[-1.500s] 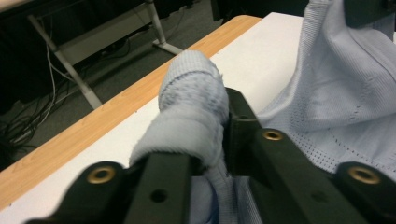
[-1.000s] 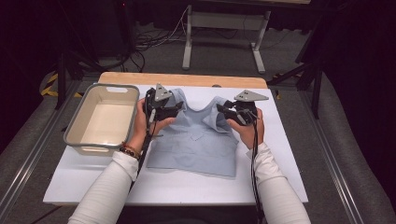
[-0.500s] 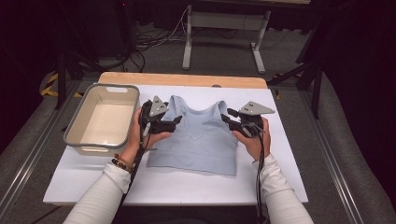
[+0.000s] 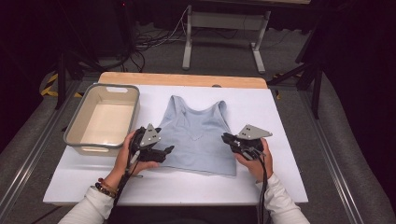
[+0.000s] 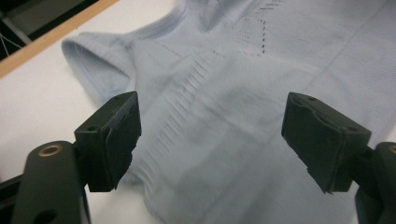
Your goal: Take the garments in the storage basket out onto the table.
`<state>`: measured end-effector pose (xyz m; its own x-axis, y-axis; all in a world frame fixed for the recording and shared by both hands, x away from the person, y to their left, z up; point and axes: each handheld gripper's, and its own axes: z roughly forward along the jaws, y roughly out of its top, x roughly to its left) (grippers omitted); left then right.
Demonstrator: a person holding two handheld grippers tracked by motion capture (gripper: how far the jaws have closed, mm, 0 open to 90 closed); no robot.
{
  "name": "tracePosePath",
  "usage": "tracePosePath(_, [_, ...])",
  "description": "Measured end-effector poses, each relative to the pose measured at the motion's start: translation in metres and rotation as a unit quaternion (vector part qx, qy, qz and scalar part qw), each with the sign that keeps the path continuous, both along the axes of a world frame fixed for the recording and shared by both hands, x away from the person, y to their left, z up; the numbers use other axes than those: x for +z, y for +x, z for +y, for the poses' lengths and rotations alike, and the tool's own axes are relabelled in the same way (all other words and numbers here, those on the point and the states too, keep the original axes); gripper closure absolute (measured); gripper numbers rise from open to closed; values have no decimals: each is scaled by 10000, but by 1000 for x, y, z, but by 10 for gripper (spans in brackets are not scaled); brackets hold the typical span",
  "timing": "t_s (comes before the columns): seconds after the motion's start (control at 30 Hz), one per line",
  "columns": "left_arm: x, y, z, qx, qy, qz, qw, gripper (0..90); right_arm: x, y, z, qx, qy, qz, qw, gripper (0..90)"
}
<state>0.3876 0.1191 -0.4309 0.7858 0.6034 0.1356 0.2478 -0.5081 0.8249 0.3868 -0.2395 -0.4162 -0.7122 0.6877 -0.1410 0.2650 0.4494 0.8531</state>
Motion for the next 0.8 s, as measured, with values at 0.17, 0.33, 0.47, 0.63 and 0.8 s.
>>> tracePosePath(0.17, [-12,-13,10,17,57,191,9998,194,-11,-11,-1,0,-49,153,9999,810])
tracePosePath(0.33, [-22,-22,16,7,250,341,9991,190,-19,-14,-4,-62,-189,218,9996,799])
tracePosePath(0.47, [-27,-21,25,92,201,507,9985,186,-29,-10,-10,-204,-244,343,9989,805])
tracePosePath(0.63, [-37,-21,30,101,290,854,9959,166,-37,-9,-10,-243,-236,473,9983,821])
tracePosePath(0.8, [-40,-21,29,83,372,1026,9940,182,-38,-10,-5,-210,-408,435,9980,791])
